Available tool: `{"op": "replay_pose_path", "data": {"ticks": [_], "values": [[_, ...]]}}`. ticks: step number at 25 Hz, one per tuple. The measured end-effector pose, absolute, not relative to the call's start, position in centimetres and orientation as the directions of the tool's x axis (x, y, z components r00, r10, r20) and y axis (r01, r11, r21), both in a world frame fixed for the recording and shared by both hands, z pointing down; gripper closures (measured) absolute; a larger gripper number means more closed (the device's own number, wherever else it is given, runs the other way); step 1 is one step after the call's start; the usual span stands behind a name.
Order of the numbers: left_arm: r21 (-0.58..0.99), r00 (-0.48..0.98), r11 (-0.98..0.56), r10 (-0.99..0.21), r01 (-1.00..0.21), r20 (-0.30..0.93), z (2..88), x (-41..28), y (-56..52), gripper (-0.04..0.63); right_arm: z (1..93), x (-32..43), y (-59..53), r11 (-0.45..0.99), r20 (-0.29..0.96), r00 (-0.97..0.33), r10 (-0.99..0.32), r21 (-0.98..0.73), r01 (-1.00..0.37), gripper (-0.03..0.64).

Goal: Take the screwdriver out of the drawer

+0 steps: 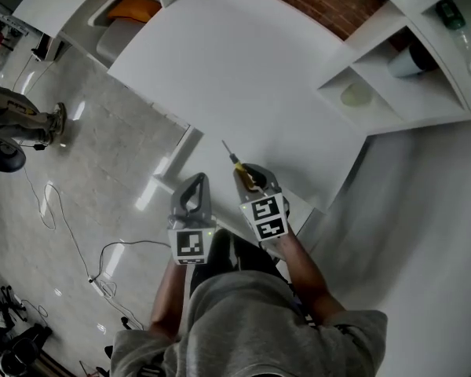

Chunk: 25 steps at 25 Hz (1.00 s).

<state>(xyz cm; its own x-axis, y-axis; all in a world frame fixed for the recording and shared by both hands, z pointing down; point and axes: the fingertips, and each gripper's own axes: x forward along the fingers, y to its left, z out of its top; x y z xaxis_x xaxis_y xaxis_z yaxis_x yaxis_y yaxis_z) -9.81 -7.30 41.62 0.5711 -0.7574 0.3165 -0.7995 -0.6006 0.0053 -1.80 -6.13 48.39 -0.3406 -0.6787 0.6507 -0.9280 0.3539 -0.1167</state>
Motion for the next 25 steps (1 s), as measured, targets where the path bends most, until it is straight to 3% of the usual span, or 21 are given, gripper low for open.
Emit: {"op": "replay_pose_path", "data": {"ticks": [10, 25], "values": [[-0.022, 0.686, -0.719, -0.672, -0.695, 0.278, 39.3, -2.0, -6.0, 0.584, 45.4, 6.1, -3.6, 0.184, 0.615, -0.214, -0.759, -0.113, -0.976, 0.538], [-0.015, 0.790, -0.831, -0.534, -0.556, 0.302, 40.7, 8.1, -4.6, 0.584, 47.2, 17.4, -0.7, -0.038, 0.626, -0.049, -0.778, -0.125, -0.991, 0.538]]}}
